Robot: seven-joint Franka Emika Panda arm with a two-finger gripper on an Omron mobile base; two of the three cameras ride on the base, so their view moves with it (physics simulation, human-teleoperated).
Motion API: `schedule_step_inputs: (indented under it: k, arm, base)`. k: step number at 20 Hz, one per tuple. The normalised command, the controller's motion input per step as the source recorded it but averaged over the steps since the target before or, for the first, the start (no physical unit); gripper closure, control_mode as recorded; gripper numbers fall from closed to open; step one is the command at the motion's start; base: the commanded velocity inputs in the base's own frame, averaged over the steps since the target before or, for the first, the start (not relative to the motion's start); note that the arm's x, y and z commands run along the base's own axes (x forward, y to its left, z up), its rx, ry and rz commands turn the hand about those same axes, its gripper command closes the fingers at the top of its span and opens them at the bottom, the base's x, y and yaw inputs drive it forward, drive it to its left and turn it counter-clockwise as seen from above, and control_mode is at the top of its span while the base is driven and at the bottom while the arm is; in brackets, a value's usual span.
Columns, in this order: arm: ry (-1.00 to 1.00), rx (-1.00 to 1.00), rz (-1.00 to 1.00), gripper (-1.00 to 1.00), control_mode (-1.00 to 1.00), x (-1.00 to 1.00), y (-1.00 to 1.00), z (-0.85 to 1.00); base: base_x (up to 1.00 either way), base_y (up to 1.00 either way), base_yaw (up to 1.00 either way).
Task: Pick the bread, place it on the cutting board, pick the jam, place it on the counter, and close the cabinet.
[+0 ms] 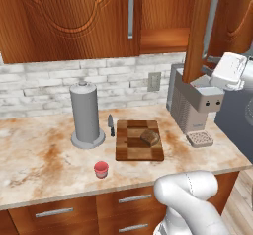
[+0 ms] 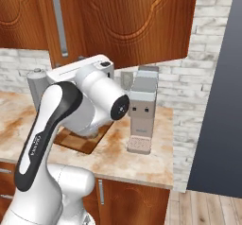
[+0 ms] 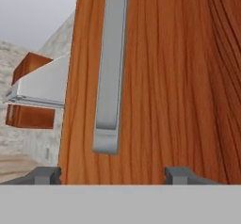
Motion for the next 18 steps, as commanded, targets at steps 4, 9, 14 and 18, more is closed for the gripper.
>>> schedule_step_inputs:
  k: [4, 9, 14, 18]
  arm:
    - [0.0, 0.0, -0.08, -1.0, -1.0, 0.51, 0.3, 0.0]
    - [0.0, 0.0, -0.06, -1.0, -1.0, 0.59, 0.25, 0.0]
    - [0.0, 0.0, -0.06, -1.0, -1.0, 0.56, 0.2, 0.0]
    - [0.0, 0.0, -0.05, -1.0, -1.0, 0.54, 0.2, 0.0]
  base:
    - [0.0, 0.0, 0.0]
    - [0.0, 0.0, 0.0]
    - [0.0, 0.0, 0.0]
    - [0.0, 0.0, 0.0]
